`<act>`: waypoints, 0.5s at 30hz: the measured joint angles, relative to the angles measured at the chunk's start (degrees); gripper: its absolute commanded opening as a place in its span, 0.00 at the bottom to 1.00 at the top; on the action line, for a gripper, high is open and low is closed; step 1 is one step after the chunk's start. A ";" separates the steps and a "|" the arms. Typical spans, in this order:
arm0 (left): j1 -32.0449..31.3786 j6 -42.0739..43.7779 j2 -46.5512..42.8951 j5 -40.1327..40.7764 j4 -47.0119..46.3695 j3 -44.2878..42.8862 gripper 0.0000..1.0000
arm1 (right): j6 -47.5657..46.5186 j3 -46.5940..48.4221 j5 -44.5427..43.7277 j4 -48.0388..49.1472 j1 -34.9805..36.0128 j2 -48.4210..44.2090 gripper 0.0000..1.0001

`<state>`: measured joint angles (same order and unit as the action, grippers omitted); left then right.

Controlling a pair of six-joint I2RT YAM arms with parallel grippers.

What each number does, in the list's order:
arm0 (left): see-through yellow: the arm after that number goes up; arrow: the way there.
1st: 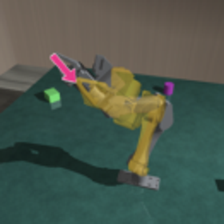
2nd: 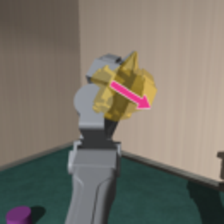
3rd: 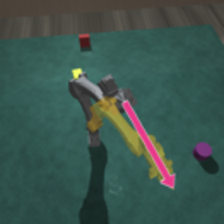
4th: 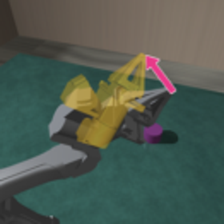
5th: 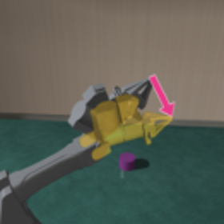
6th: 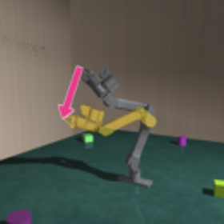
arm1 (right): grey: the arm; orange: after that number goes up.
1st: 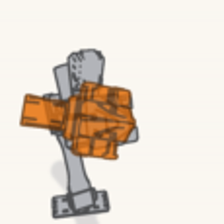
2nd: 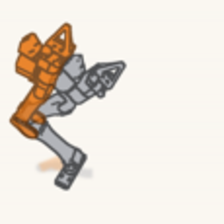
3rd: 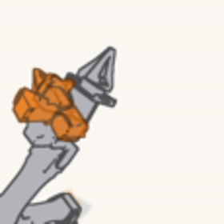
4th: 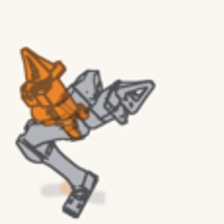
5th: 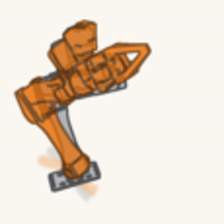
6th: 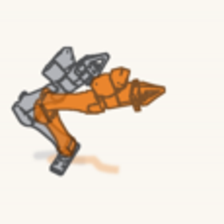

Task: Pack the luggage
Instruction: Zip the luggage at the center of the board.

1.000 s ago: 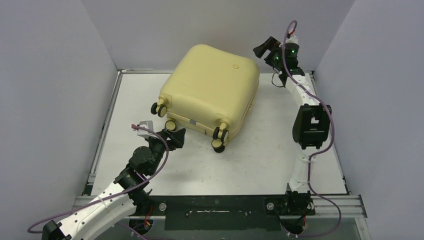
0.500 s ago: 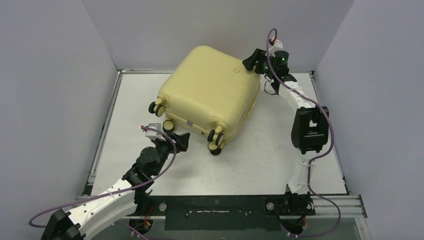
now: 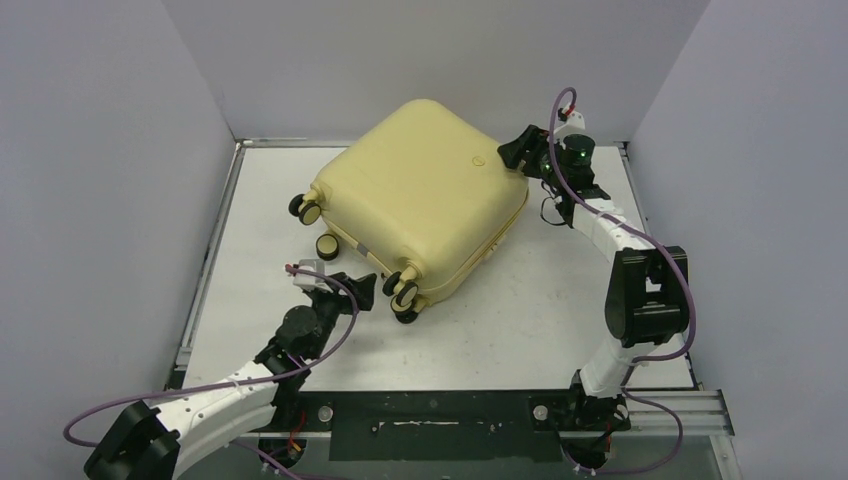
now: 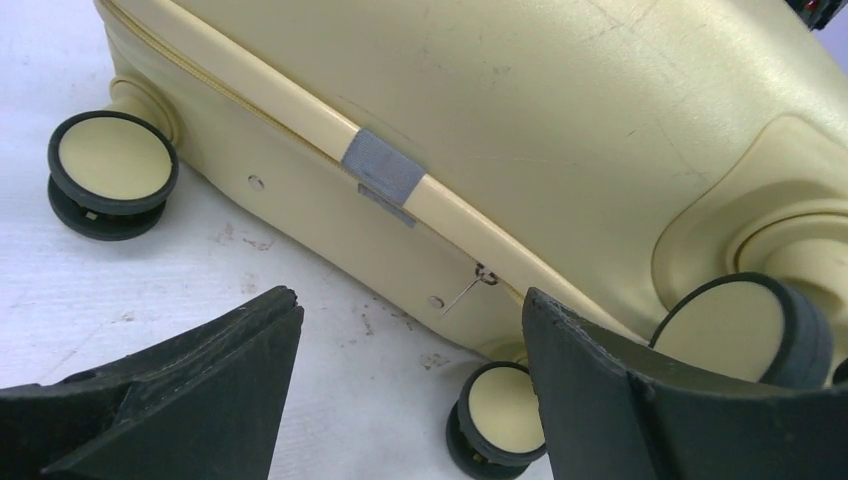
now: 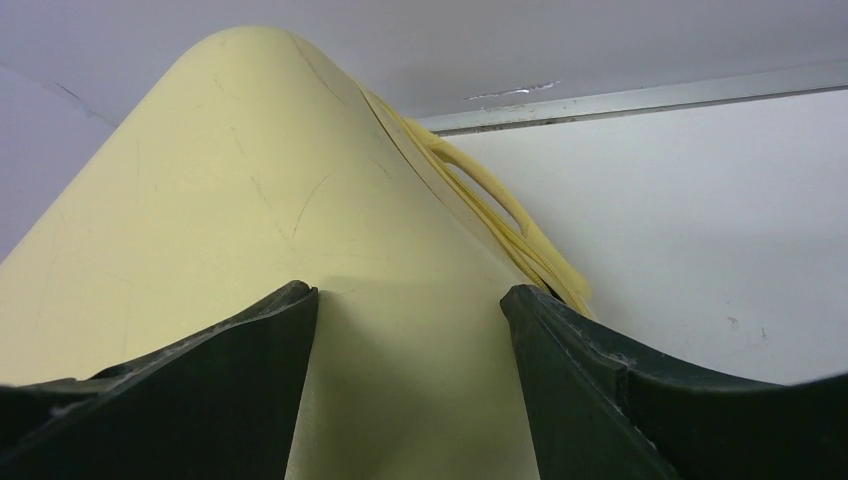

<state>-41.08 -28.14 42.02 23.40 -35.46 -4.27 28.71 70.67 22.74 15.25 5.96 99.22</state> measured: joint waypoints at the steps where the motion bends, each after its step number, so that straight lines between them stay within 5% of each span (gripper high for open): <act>1: 0.02 0.39 0.44 0.28 -0.98 0.44 0.77 | 0.35 0.00 -0.07 0.00 0.00 0.00 0.70; 8: 1.92 5.44 7.96 -0.66 -8.15 3.06 0.67 | 2.19 0.09 -0.39 -0.20 0.00 0.15 0.75; 15: 5.55 11.43 19.43 -9.38 -18.01 3.78 0.67 | 4.66 1.73 -0.11 -0.44 0.02 1.79 0.76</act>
<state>-35.53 -16.71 61.45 14.02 -53.47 -0.49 33.36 72.40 22.63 14.81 5.98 101.01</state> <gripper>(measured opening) 0.667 0.763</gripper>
